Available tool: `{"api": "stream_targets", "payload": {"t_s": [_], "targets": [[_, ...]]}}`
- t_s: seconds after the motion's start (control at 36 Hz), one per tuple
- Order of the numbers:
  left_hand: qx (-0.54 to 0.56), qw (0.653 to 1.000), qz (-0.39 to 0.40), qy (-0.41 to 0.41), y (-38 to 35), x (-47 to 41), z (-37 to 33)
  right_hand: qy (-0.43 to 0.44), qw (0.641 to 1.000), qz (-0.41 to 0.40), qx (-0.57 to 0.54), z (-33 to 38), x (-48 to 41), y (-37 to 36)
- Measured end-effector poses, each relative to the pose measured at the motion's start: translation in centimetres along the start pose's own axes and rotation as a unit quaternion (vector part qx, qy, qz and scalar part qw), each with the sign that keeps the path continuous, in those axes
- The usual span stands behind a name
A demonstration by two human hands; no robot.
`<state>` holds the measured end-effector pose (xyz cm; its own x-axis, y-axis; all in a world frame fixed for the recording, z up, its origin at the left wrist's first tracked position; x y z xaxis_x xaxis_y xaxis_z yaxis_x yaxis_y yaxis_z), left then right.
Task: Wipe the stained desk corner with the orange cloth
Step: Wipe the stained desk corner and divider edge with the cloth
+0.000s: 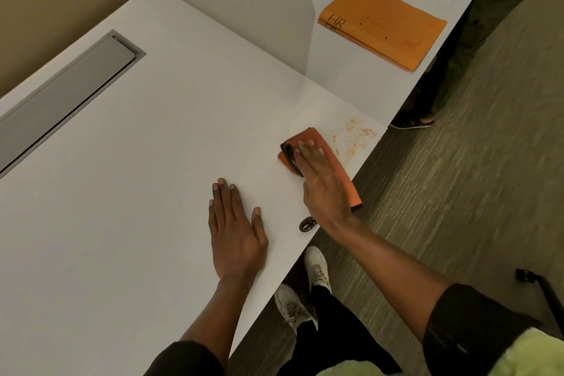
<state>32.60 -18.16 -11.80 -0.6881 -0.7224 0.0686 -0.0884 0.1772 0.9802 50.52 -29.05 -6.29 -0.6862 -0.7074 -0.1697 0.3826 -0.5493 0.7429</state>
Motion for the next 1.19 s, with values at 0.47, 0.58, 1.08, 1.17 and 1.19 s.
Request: {"api": "stream_targets", "payload": {"t_s": [0.47,0.58,1.08,1.17,1.19], "targets": [[-0.003,1.0,-0.005,-0.001,-0.2,0.0,0.0,-0.127,0.987,-0.049,0.087,-3.0,-7.6,0.6],[-0.01,1.0,-0.013,-0.001,-0.2,-0.1,0.0,-0.164,0.979,-0.047,0.114,-1.2,-8.1,-0.8],[-0.022,1.0,-0.021,-0.004,0.3,-0.1,-0.1,-0.26,0.955,-0.008,0.145,-5.6,-13.0,2.3],[-0.019,1.0,-0.017,-0.002,0.1,-0.1,-0.1,-0.232,0.964,0.008,0.128,-3.2,-10.4,0.5],[-0.018,1.0,-0.017,-0.003,0.1,-0.1,-0.1,-0.215,0.968,0.021,0.126,-2.1,-9.2,-0.4]]}}
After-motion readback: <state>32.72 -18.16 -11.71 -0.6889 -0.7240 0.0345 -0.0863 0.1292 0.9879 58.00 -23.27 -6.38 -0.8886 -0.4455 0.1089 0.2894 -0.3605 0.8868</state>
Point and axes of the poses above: each hand's wrist, its own x-axis away from the middle knuckle, its own y-axis out of the back of the hand, z = x × y, the point moved 9 cm from there along -x, towards the middle knuckle, and after that the axes turned 11 degrees about -x, right-handed, at the moved point
